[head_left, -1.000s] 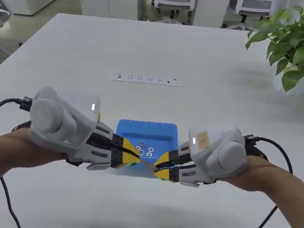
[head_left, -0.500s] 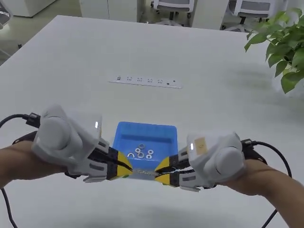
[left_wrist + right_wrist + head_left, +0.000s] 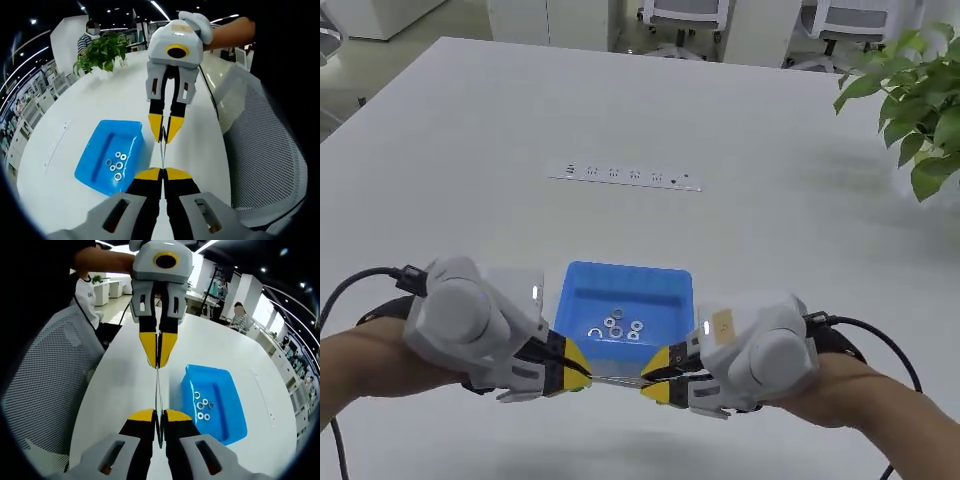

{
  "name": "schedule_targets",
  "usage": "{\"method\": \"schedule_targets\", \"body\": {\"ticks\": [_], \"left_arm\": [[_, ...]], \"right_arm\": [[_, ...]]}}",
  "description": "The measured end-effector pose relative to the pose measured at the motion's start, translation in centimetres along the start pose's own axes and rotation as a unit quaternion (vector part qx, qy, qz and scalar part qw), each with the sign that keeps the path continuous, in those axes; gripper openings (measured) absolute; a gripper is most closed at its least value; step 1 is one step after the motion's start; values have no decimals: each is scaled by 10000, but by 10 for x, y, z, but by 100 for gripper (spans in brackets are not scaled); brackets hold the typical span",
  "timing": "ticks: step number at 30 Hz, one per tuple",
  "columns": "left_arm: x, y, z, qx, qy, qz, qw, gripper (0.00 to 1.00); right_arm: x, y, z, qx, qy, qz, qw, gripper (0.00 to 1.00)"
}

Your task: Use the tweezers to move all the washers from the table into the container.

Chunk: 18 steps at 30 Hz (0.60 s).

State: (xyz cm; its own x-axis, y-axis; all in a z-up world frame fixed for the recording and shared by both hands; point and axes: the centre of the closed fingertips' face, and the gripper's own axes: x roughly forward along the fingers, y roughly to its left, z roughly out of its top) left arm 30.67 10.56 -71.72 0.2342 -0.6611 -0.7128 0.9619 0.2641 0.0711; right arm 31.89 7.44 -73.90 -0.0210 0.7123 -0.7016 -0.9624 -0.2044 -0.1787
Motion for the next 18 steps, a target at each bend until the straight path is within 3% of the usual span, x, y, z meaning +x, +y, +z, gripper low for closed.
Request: {"method": "schedule_targets", "body": {"ticks": [9, 18], "left_arm": [[11, 5, -21, 87, 317, -20, 9995, 5], [21, 9, -36, 16, 471, -78, 9989, 5]], "right_arm": [[14, 0, -8, 32, 105, -50, 9999, 7], [28, 0, -17, 123, 248, 62, 9996, 8]]}}
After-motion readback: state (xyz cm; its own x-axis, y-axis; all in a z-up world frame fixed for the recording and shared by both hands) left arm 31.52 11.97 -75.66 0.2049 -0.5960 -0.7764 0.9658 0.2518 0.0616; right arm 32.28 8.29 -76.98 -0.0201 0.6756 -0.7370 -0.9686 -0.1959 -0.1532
